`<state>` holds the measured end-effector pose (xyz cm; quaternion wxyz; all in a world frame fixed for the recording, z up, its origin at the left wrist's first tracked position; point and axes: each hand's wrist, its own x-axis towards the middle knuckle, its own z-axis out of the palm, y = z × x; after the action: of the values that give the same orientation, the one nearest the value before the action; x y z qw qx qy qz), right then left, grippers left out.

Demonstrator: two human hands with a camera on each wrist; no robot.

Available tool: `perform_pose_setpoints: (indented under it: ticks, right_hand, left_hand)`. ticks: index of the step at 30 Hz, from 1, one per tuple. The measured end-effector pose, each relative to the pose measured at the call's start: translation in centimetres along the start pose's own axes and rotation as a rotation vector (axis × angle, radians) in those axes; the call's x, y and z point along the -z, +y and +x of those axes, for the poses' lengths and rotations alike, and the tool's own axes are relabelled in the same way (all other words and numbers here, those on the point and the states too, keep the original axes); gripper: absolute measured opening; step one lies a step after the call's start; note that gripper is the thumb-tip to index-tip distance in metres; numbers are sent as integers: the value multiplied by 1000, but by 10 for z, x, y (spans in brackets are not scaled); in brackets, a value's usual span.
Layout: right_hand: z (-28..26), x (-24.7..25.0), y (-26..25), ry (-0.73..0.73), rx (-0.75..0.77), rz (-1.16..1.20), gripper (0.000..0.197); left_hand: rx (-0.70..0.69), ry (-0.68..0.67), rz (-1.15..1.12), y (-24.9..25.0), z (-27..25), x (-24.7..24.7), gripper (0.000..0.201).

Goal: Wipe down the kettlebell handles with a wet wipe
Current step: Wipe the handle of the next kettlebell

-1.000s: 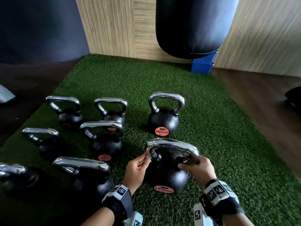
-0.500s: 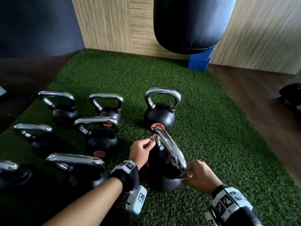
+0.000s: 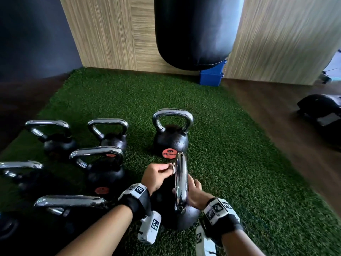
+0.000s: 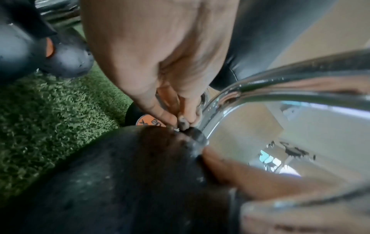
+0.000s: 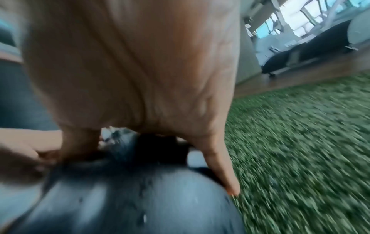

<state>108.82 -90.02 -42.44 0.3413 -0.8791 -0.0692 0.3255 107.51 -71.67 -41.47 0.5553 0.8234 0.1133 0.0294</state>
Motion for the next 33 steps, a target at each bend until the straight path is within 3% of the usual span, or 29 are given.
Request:
perform_pose_setpoints:
  ticks: [3,5,10,14,19,23,28,33]
  right_hand:
    - [10,-16,12,51,-29,87,108]
    - [13,-21,16,76,-31,97,110]
    - [14,-22,21,92,-7,120,109]
    - [14,-20,21,86,-1,139,110]
    - [20,-25,24,125,8,145,105]
    - [26,-30,27,147,-1,163,104]
    - [32,-33,31,144,-8,162,98]
    - [33,-31,32,135,-13,156,92]
  left_hand:
    - [97,-34,-103,4,3,4,32]
    - [102,-79,-126,13,4,9,26]
    - [-58,-10,164,33,6,14,19]
    - [-118,-49,237,36,2,14,16]
    - [-112,-9,-48,51,15,23,24]
    - [-10,-116,-255,55,14,30,28]
    - [76,-148,-283,61,17,36,20]
    - [134,-327,-284,62,0,48,12]
